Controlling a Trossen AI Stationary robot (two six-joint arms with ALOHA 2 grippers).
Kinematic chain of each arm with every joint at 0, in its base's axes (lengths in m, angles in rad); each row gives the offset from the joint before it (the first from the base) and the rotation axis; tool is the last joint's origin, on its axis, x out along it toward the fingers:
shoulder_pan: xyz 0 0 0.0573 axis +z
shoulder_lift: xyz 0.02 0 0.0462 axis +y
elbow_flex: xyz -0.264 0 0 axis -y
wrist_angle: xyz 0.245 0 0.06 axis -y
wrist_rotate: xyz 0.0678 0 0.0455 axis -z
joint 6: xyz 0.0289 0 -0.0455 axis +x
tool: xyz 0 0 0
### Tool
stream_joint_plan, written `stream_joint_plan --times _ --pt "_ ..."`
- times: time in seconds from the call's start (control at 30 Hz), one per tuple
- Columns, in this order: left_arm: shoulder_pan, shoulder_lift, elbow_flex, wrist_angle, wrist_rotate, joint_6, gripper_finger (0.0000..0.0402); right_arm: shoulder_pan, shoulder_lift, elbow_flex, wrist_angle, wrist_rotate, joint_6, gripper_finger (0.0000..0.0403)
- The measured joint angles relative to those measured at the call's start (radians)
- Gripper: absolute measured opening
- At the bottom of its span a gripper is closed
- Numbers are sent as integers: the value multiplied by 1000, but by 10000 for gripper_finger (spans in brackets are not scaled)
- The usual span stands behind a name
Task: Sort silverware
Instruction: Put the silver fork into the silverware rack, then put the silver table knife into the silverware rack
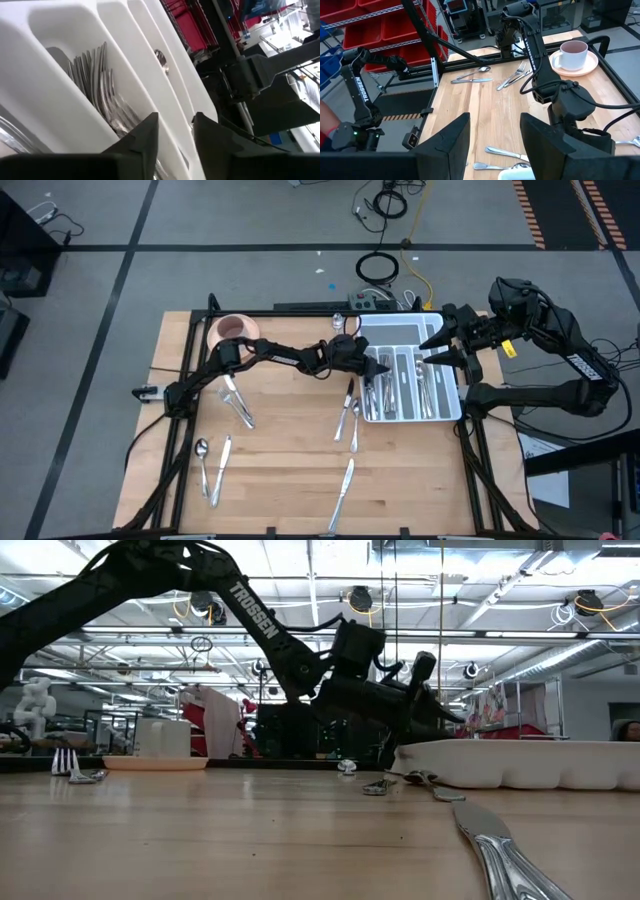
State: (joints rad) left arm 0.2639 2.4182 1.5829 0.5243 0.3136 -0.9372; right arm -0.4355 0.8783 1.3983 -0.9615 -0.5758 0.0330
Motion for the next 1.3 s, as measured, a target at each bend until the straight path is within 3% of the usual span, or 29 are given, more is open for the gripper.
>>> stream_joint_plan --times 0.13,0.37,0.6,0.7,0.8,0.9,1.0,1.07,1.17,1.3 --pt "0 0 0 2 -5 -43 153 0 0 0 0 0 0 167" --pt "8 -33 -8 47 18 -86 158 0 0 0 0 -1 0 167" --pt "27 -195 -8 87 152 -44 157 0 0 0 -2 -1 -21 167" --pt "6 -323 -7 -70 223 79 153 0 0 0 -2 -1 -30 167" --pt "-40 -505 -6 -407 222 322 148 0 0 0 -8 -1 -42 167" --pt "-112 -689 -2 -832 100 546 146 0 0 0 -26 -1 -54 167" --pt "-196 -816 -5 -1207 -126 588 146 0 0 0 -31 -1 -68 167" --pt "-260 -877 -5 -1383 -263 487 145 0 0 0 -31 1 -71 167" --pt "-377 -937 -5 -1551 -378 262 145 0 6 0 -35 39 -37 167" --pt "-563 -951 -39 -1566 -489 57 145 4 37 0 -182 67 -30 167"
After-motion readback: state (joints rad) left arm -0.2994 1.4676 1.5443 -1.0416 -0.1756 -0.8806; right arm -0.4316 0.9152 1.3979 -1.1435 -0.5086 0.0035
